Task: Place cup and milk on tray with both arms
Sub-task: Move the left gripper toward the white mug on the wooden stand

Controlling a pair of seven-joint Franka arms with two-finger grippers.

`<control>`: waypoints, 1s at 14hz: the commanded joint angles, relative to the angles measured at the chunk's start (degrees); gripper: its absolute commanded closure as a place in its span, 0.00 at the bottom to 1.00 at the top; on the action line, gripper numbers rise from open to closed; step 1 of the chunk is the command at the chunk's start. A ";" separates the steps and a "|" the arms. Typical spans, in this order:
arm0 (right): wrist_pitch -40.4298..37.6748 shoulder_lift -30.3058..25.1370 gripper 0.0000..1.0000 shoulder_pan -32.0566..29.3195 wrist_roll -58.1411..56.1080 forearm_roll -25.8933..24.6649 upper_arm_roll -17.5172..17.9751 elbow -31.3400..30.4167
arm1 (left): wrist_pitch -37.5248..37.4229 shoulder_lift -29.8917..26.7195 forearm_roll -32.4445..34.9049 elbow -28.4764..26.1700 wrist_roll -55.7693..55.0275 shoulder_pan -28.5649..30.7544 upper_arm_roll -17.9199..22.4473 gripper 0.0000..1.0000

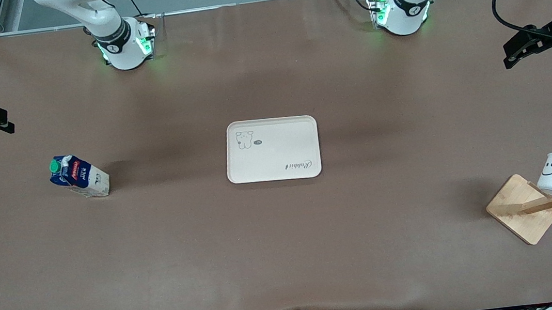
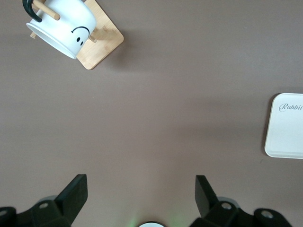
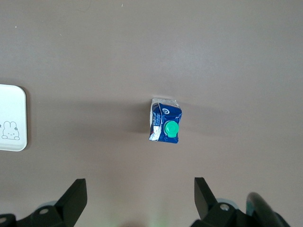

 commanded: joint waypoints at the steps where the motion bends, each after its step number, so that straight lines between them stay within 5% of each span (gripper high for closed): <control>1: -0.56 0.29 0.00 -0.30 0.30 -0.89 0.17 1.14 | -0.62 0.43 0.59 1.31 0.07 -0.05 -0.14 0.00; 14: -0.64 0.29 0.00 -0.22 0.30 -0.89 0.17 1.40 | 3.66 1.22 2.44 0.09 0.60 3.45 0.48 0.00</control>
